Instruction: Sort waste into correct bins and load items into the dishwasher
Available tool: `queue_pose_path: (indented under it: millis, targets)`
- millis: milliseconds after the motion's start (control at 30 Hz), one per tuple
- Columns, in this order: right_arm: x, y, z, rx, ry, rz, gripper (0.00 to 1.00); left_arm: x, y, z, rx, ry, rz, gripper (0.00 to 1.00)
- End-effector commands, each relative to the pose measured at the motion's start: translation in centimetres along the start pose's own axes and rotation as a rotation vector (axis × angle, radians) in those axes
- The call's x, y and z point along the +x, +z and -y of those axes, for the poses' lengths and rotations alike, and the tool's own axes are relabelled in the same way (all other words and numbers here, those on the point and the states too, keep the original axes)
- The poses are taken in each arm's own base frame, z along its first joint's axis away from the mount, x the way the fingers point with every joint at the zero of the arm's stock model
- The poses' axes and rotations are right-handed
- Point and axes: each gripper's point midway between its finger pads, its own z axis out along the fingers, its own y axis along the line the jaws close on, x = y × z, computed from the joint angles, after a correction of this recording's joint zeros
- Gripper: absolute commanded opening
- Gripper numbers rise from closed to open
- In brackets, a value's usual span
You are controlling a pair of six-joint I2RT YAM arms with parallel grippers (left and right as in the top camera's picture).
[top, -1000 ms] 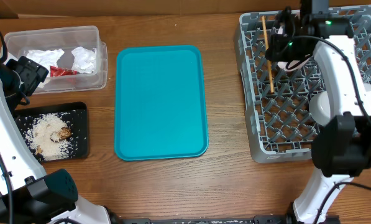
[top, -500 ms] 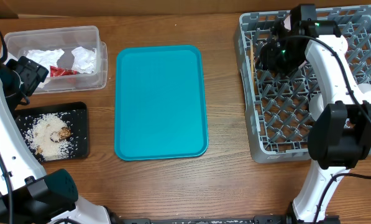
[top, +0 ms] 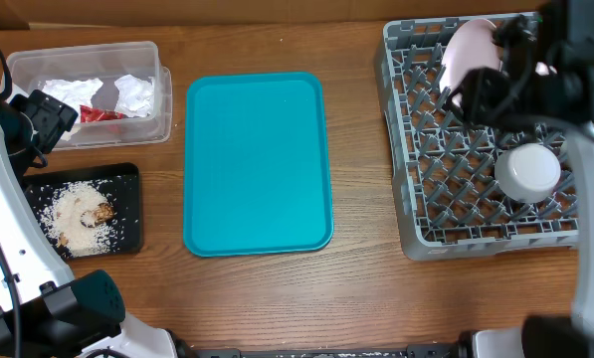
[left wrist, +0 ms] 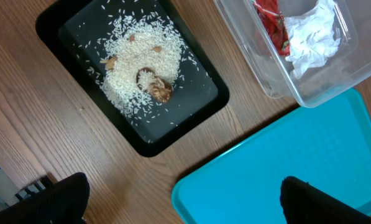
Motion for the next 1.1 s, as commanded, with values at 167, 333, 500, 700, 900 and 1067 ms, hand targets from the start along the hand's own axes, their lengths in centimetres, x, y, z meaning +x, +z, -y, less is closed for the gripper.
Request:
queue_pose_path:
  millis: [167,333,500,700,900,1067]
  targets:
    - [8.1,-6.0,-0.3,-0.006,-0.002,0.051,0.46,-0.2,0.3,-0.3,-0.016,0.007,0.0,1.0]
    - [13.3,-7.7,0.1,-0.034,-0.023,0.161,1.0,-0.2,0.3,-0.3,-0.016,0.007,0.0,1.0]
    - [16.5,-8.4,0.5,-0.046,-0.039,0.208,1.0,-0.2,0.3,-0.3,-0.017,0.007,0.0,1.0]
    - [17.8,-8.7,0.7,-0.041,-0.034,0.19,1.0,-0.2,0.3,-0.3,-0.017,0.007,0.0,1.0]
    - [17.8,-8.7,0.8,-0.041,-0.033,0.19,1.0,-0.2,0.3,-0.3,-0.017,0.007,0.0,1.0]
    - [17.5,-8.7,1.9,0.028,-0.056,0.207,1.0,-0.2,0.3,-0.3,-0.016,0.007,0.0,1.0]
